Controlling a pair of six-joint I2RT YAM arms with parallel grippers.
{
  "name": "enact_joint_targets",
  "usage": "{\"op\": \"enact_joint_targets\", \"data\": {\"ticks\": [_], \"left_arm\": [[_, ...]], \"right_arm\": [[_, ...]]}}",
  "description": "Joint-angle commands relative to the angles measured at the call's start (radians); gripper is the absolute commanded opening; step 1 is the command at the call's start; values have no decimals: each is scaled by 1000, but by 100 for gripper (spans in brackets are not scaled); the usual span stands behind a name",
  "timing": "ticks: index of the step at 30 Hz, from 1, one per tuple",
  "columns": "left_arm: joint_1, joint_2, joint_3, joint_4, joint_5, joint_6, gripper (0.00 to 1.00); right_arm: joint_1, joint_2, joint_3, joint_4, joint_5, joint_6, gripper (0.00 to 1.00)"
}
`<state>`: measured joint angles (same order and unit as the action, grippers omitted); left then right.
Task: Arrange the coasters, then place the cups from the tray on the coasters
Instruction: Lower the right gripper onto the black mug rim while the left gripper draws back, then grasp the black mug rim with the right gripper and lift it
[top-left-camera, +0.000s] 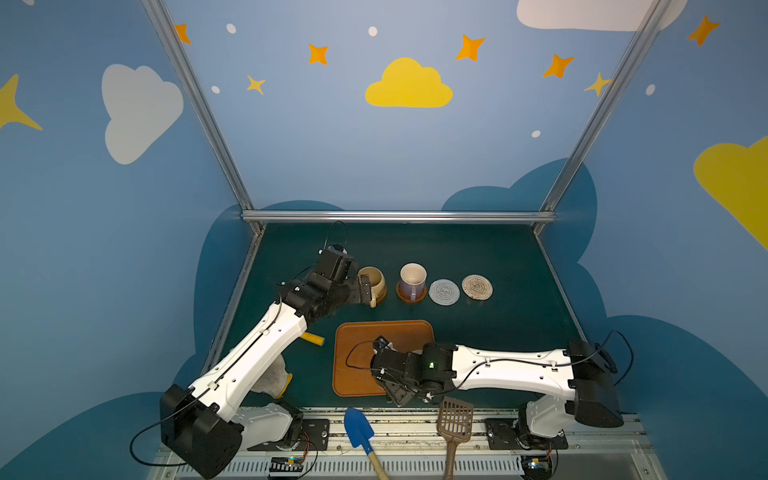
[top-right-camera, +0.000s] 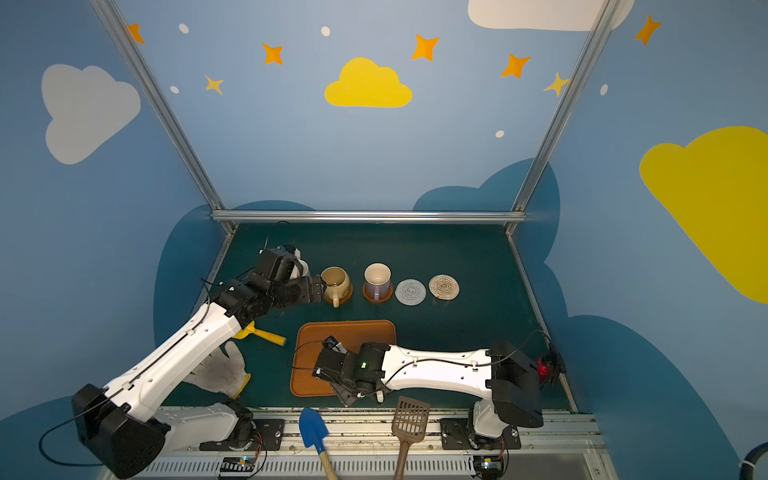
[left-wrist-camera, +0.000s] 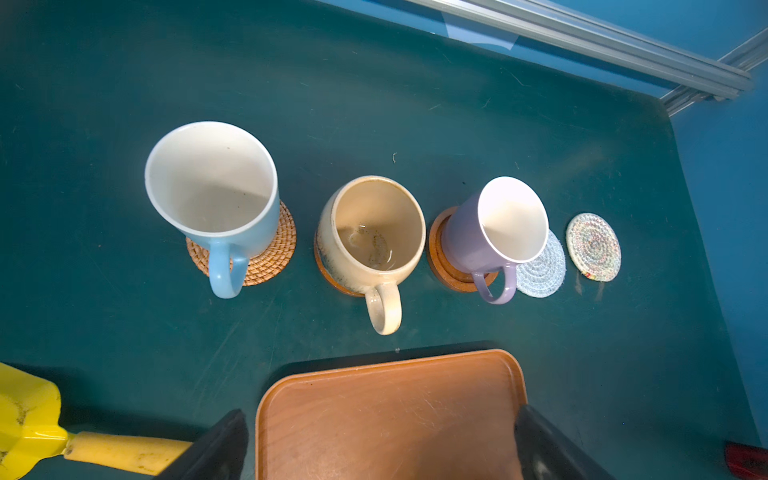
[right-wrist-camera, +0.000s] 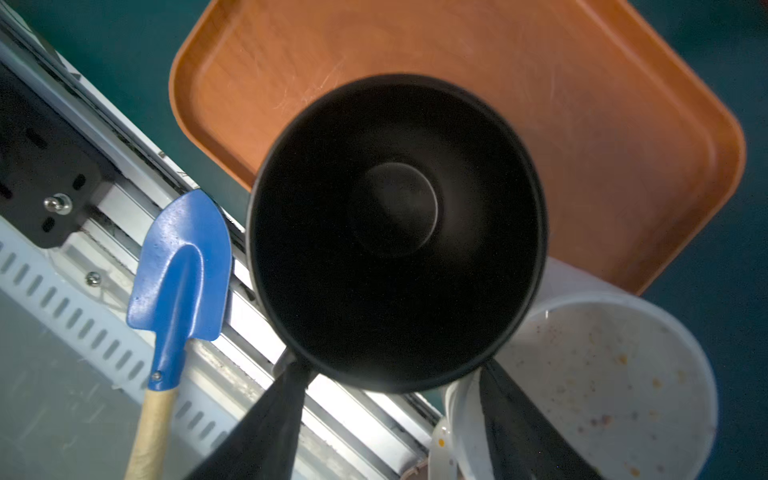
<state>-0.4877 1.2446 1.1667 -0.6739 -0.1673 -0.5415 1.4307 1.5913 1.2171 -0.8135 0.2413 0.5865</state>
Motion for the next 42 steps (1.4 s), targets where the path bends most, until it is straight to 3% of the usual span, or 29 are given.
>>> {"op": "enact_joint_targets", "data": {"ticks": [1,5,9,13,17,21,42], "left_arm": [[11,-16,-7,-3,9,18,99],[16,-13,-10,0,14,20,99],[19,-14,-20,6,20,20,99],[25,-14,-27,16,26,21,99],[30,-14,-28,16,28,25,99],[35,-14,-35,22,29,28,99],[49,-34,-58,26,31,38,99]], "right_arm": [[5,30,28,-2,15,2,60],[2,48,47,-24,16,-3,50],[6,47,68,-81,47,17,62],[18,29,85,-92,58,22,62],[34,18,102,-95,45,25,57],[36,29,87,-67,-17,26,44],[-29,131,99,8,-93,8,36]]}}
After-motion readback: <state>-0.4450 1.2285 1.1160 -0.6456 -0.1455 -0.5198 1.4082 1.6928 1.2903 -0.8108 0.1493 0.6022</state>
